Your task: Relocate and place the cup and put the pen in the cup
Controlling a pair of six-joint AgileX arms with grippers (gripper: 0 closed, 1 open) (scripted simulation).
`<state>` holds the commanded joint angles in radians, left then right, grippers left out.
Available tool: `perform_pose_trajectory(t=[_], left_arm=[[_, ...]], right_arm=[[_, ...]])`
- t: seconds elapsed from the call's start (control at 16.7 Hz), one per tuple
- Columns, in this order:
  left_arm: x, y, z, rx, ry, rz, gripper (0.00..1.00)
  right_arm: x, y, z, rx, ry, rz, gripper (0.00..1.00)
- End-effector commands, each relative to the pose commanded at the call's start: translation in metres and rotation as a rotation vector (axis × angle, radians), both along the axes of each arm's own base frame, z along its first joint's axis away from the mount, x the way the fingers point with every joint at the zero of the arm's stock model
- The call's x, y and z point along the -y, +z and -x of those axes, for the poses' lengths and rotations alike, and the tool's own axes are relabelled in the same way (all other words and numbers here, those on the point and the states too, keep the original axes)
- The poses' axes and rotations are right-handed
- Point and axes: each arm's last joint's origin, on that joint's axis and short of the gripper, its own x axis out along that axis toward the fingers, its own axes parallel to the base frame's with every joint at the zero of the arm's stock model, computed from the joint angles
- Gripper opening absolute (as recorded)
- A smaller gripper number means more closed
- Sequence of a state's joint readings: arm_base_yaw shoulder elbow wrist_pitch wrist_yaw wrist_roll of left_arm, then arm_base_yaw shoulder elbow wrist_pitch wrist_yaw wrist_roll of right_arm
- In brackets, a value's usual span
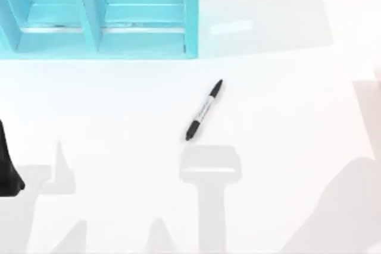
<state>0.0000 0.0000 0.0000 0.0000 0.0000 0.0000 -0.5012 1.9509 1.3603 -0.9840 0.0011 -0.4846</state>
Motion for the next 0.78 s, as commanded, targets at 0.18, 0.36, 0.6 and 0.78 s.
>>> perform_pose_trajectory(t=[0.18, 0.36, 0.6, 0.78], left_arm=[[0.0000, 0.0000, 0.0000, 0.000, 0.000, 0.000, 1.00], [0.0000, 0.0000, 0.0000, 0.000, 0.000, 0.000, 1.00], [0.0000, 0.0000, 0.0000, 0.000, 0.000, 0.000, 1.00], [0.0000, 0.0000, 0.0000, 0.000, 0.000, 0.000, 1.00]], right_arm=[[0.0000, 0.0000, 0.0000, 0.000, 0.000, 0.000, 0.92], [0.0000, 0.0000, 0.0000, 0.000, 0.000, 0.000, 0.70], [0.0000, 0.0000, 0.0000, 0.000, 0.000, 0.000, 0.40], [0.0000, 0.0000, 0.0000, 0.000, 0.000, 0.000, 0.17]])
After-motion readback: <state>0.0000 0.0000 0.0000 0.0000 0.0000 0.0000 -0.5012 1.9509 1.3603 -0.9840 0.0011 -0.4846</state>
